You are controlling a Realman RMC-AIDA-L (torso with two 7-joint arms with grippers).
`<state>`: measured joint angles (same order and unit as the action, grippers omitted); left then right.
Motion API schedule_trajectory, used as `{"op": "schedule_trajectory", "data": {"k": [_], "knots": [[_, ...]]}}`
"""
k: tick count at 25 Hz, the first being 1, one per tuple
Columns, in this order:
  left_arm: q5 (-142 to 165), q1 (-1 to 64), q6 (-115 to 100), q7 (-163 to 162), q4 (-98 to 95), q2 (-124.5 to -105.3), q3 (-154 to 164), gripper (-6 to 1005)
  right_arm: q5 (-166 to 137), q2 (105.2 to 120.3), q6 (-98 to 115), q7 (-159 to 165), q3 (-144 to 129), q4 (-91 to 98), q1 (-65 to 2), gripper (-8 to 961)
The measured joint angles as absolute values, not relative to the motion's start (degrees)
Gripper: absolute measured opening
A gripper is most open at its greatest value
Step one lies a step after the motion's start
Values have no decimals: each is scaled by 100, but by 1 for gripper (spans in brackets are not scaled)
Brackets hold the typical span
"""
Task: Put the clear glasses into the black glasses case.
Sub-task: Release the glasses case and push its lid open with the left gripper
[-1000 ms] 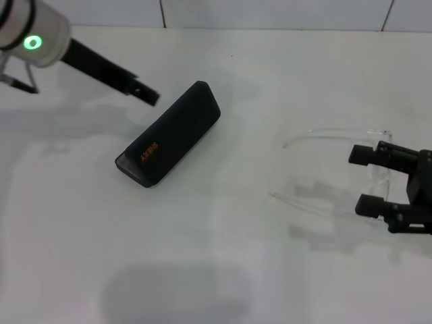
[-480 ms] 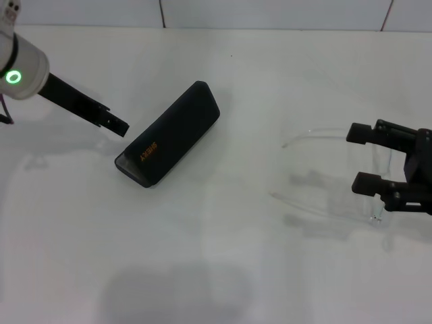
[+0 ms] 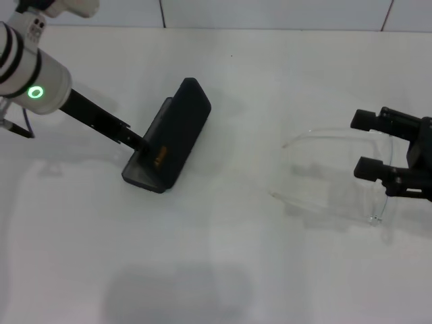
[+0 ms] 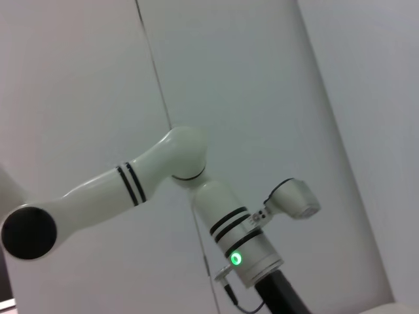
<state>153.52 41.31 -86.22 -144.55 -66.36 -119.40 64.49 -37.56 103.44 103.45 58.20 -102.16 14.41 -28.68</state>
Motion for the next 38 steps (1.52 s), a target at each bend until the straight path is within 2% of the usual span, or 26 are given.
{"op": "schedule_trajectory", "data": {"k": [31, 35, 38], "knots": [[14115, 4655, -8673, -14341, -6427, -11968, 7124, 813, -3768, 10349, 10356, 5616, -9474, 1411, -2544, 840], [14224, 4651, -8712, -14236, -6727, -11945, 7352, 813, -3752, 10344, 10409, 5602, -9443, 1437, -2388, 840], [14713, 4381, -8716, -13818, -7719, -11962, 7801, 813, -3790, 10337, 10476, 5600, -9339, 1398, -2355, 839]]}}
